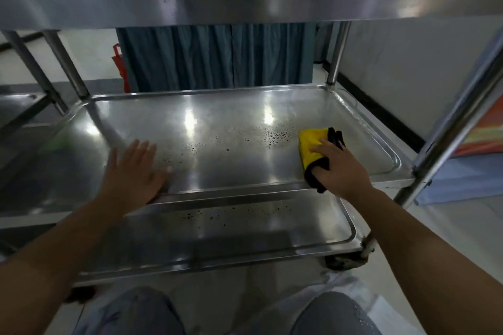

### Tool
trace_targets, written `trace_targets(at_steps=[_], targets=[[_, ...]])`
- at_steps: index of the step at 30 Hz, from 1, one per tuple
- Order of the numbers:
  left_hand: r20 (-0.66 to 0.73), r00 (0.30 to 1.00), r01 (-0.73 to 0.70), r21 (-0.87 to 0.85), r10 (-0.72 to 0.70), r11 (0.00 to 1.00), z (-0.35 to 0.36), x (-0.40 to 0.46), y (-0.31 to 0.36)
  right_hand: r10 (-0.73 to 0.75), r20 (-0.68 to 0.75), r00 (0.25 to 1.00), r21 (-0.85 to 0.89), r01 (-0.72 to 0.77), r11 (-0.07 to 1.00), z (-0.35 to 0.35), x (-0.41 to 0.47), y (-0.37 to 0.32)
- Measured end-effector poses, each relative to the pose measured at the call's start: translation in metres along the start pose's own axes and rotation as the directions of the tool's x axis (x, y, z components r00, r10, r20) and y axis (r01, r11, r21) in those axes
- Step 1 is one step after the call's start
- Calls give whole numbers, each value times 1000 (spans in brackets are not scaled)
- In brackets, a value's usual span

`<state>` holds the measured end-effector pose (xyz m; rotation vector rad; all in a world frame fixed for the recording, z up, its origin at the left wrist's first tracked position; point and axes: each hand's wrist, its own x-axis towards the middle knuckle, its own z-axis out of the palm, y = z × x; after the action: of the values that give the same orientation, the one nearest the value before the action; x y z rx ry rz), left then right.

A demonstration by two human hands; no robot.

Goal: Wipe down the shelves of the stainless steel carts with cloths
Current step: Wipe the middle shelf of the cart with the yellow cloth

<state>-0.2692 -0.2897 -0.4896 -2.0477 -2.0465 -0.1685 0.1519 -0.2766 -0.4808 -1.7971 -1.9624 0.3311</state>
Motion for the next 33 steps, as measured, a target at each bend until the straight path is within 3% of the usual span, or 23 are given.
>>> trace_targets(at_steps=[3,8,12,16,18,24,29,33], targets=[[33,987,159,-164,-156,973,6,-8,-25,32,15,999,-28,-31,999,2,3,-10],[34,979,205,-220,-202,954,12,-6,-30,53,24,998,22,-53,998,21,8,-50],[84,974,222,-190,-209,956,16,-5,-30,-110,105,988,35,106,994,61,12,-119],[107,965,253,-137,-239,958,12,-7,-27,-324,208,923,66,318,946,113,10,-203],[129,959,267,-118,-252,956,12,-6,-26,-361,215,907,91,349,933,125,9,-220],[158,959,251,-104,-233,962,12,-9,-19,-344,128,930,111,331,937,105,3,-172],[114,962,264,-141,-249,954,10,-19,4,-215,62,975,52,212,976,55,-1,-93],[81,975,223,-282,-209,933,7,-29,31,-77,-33,996,14,77,997,42,-5,-68]])
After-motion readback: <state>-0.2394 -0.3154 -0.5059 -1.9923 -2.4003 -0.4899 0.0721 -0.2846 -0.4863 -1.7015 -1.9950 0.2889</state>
